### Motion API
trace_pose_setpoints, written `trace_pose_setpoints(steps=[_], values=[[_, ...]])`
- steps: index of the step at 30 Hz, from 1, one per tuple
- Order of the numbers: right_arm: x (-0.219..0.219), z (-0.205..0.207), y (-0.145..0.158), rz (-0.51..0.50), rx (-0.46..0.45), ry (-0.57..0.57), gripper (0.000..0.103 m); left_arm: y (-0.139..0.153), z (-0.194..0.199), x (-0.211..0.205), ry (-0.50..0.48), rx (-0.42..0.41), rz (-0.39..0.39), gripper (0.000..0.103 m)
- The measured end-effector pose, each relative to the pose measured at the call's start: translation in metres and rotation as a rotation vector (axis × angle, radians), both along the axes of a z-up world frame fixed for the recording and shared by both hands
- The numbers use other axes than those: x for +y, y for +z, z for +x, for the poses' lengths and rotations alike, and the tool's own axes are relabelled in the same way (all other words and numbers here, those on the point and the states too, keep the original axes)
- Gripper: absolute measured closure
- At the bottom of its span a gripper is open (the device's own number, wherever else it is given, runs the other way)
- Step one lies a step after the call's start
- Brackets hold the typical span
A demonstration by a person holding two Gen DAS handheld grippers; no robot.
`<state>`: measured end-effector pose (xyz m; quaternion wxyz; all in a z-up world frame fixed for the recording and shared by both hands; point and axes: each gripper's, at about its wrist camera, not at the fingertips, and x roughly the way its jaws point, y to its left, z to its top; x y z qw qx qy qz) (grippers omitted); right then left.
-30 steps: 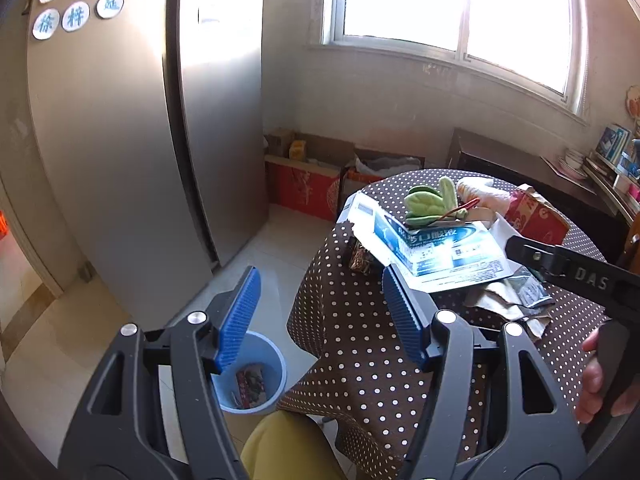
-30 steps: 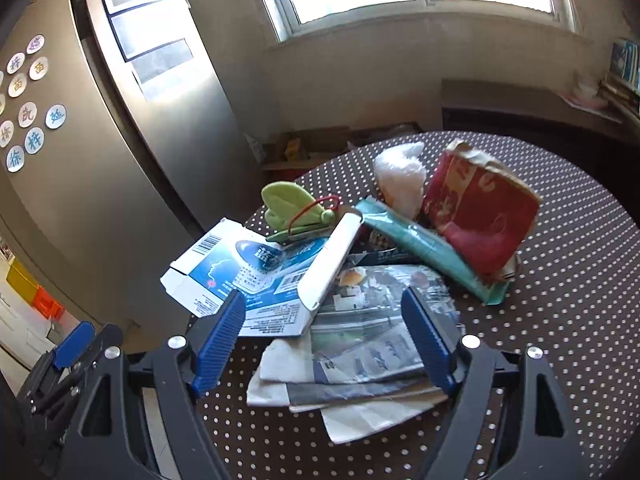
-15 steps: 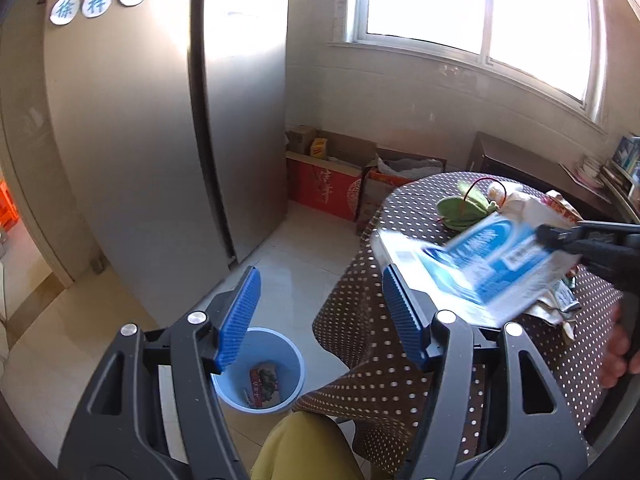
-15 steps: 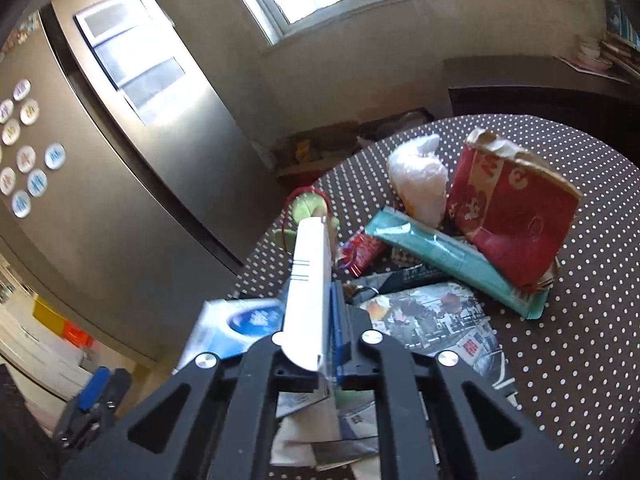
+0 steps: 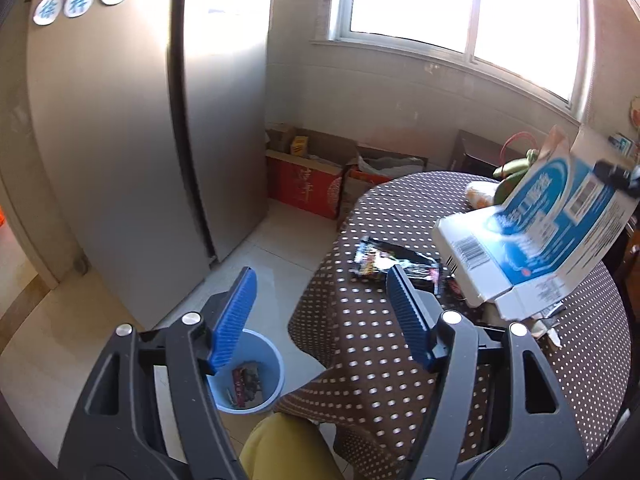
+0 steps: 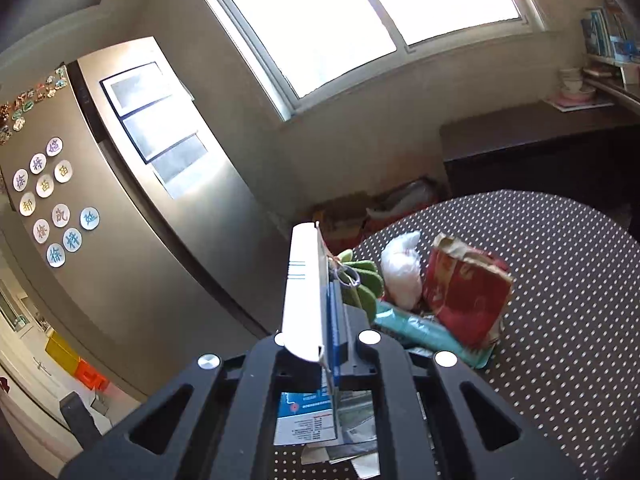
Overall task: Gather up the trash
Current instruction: 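Lift the medicine box with the right tool while the left tool reaches for a dark snack wrapper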
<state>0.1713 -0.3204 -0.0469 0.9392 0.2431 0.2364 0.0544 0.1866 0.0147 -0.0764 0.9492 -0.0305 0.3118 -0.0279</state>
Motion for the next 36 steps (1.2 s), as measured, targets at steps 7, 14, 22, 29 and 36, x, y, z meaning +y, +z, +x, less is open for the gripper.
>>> trace_pose_setpoints(steps=[7, 14, 22, 29, 36], values=[[-0.013, 0.023, -0.044, -0.033, 0.216, -0.022, 0.087, -0.003, 0.003, -0.023, -0.05, 0.01, 0.012, 0.036], [-0.016, 0.033, -0.077, 0.005, 0.314, 0.001, 0.071, -0.011, 0.005, -0.027, -0.051, 0.036, 0.015, 0.036], [-0.029, 0.006, -0.037, 0.082, 0.153, -0.003, 0.097, -0.014, 0.015, -0.028, -0.056, 0.058, 0.017, 0.033], [-0.063, -0.022, 0.009, 0.007, -0.016, -0.137, 0.098, -0.019, 0.033, -0.049, -0.142, 0.085, 0.0, 0.021], [-0.109, -0.034, 0.011, -0.029, -0.012, -0.318, 0.098, -0.041, 0.067, -0.074, -0.199, 0.17, 0.051, 0.016]])
